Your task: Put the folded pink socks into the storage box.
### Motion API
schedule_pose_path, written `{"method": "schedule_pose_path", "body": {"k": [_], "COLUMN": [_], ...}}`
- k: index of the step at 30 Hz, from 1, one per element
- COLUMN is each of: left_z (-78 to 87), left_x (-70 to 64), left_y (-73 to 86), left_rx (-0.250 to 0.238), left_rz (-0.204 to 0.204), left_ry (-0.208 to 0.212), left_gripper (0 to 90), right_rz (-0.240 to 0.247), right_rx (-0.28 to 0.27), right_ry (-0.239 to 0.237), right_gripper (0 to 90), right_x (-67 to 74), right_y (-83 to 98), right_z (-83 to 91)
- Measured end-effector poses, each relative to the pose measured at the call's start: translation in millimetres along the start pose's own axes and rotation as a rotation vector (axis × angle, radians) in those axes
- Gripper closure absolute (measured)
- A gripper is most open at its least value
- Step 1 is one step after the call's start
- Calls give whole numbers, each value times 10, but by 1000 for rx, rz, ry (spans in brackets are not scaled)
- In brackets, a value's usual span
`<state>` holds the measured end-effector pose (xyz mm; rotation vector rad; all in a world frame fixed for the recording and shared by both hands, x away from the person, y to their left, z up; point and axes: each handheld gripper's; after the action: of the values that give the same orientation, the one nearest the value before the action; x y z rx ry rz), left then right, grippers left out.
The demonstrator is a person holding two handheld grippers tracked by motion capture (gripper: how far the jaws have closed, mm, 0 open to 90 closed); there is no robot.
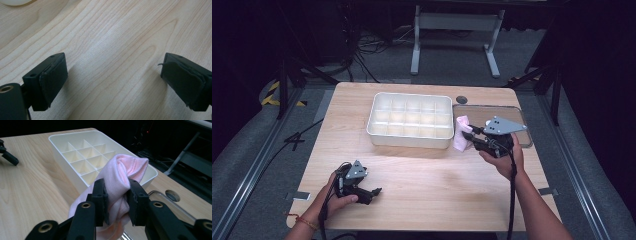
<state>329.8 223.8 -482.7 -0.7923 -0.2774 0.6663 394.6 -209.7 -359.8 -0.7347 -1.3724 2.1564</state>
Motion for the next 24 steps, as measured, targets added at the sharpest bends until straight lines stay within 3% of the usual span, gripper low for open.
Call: {"method": "schedule_pose_path", "body": {"k": [24], "left_z": [-1], "left_x": [0], "left_y": [0], "left_rx": [1], "left_rz": [0], "left_ry": [0], "left_gripper": [69], "right_rz": [33], "right_rx": [45], "right_ry": [27], "right_gripper": [704], "right_x": [-106], "right_y": [-232], "right_z": [-511]}}
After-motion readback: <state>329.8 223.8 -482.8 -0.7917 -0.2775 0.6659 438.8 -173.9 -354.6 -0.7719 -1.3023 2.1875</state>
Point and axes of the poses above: each handheld gripper's, and its own axes: z roughly backward along the jaws, y roughly out of its underside, x roughly to its left, and after that the axes turned 5 degrees about -x, right-handed
